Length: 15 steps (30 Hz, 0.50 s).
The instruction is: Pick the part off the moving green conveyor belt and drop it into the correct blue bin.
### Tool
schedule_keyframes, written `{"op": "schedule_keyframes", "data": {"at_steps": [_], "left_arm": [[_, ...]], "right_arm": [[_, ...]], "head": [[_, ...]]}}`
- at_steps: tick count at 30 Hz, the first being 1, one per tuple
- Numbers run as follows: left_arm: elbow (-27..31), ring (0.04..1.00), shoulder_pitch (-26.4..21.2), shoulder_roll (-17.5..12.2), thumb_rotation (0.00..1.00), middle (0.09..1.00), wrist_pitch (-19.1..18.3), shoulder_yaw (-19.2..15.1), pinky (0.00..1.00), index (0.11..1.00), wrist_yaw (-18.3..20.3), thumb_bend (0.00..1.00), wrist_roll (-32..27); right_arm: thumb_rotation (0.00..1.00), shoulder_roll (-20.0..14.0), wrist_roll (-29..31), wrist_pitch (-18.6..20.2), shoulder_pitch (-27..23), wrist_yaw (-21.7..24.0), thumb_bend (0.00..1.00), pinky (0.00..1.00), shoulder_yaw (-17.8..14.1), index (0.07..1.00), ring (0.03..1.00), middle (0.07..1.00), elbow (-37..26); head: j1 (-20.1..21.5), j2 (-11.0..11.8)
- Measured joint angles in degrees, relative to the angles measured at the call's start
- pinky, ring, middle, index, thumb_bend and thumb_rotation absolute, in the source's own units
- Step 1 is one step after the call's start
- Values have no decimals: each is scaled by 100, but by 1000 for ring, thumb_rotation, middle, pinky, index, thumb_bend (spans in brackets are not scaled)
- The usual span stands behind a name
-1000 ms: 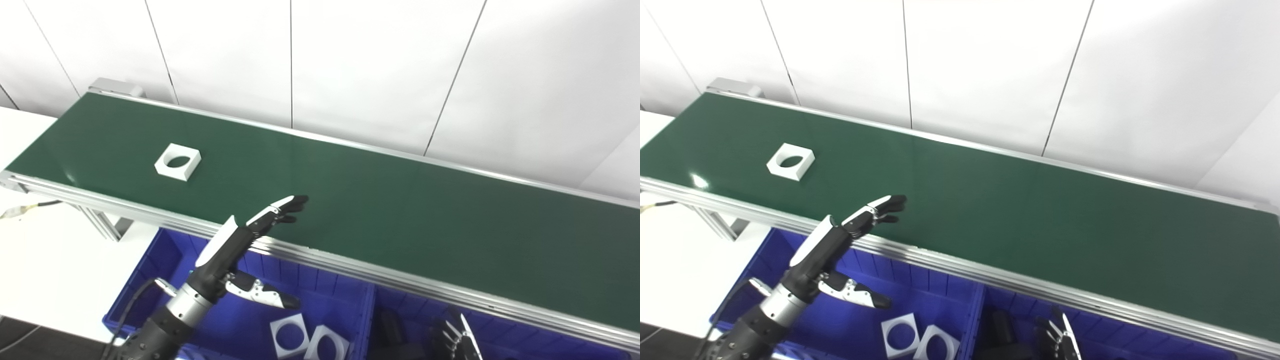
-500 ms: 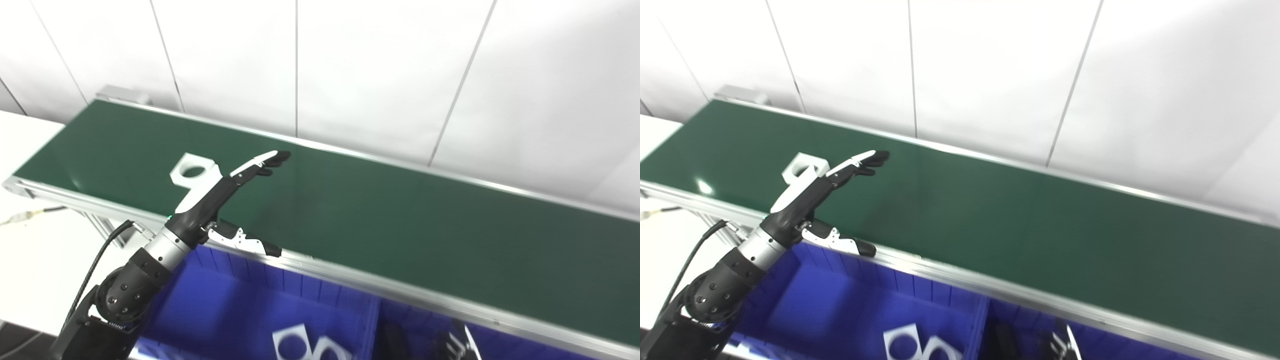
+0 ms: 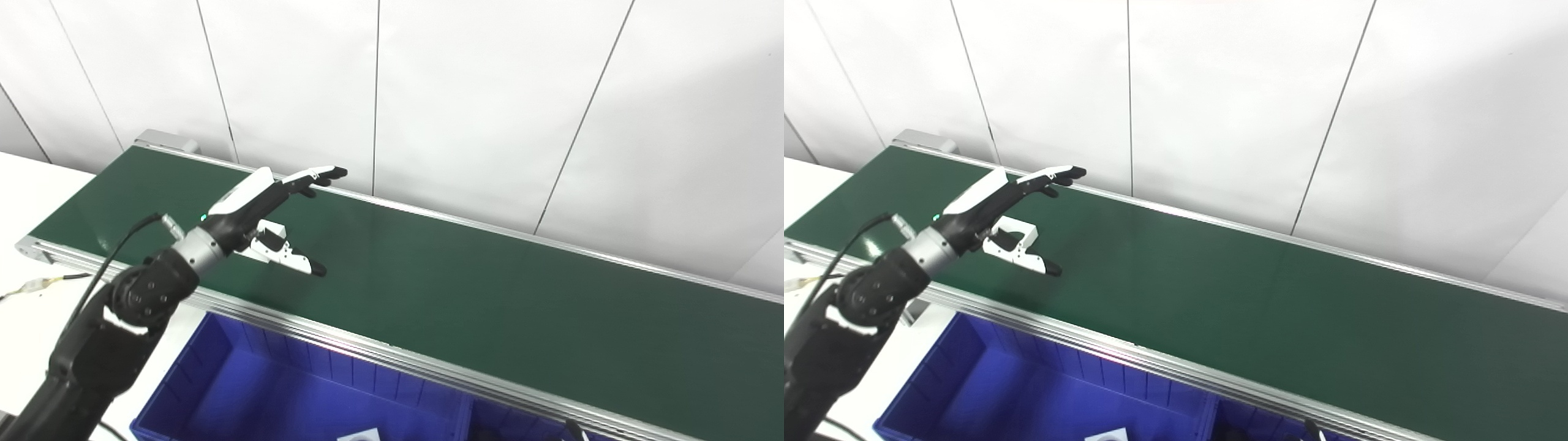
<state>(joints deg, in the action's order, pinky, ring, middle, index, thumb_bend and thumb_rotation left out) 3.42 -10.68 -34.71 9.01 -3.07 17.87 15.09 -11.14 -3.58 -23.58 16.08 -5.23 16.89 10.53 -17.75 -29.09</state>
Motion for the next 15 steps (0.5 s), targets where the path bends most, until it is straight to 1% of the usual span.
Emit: {"op": "schedule_keyframes", "data": {"at_steps": [2, 4, 9, 13, 15], "left_arm": [[-219, 882, -187, -86, 140, 921, -42, 39, 799, 903, 8, 781, 132], [-382, 889, -319, -154, 130, 926, -82, 84, 810, 906, 14, 797, 242], [-1092, 891, -634, -251, 98, 931, -108, 386, 812, 901, 124, 852, 535], [-1512, 882, -848, -287, 85, 919, -112, 620, 807, 892, 111, 875, 903], [-1759, 881, -991, -288, 90, 918, -100, 801, 815, 894, 100, 886, 1125]], "right_arm": [[375, -3, -8, 0, -11, -2, 846, 733, 3, 962, 801, 843, 4], [372, -14, -16, 0, -34, -3, 847, 731, 7, 963, 800, 843, 5], [370, -32, 55, 0, -43, 78, 849, 747, -20, 963, 809, 846, 9], [376, -30, 104, 0, -40, 134, 854, 744, -71, 963, 807, 844, 13], [371, -33, 104, -1, -42, 163, 855, 742, -91, 962, 804, 843, 19]], "head": [[-9, 0], [-26, 0], [-53, 9], [-62, 0], [-88, 0]]}}
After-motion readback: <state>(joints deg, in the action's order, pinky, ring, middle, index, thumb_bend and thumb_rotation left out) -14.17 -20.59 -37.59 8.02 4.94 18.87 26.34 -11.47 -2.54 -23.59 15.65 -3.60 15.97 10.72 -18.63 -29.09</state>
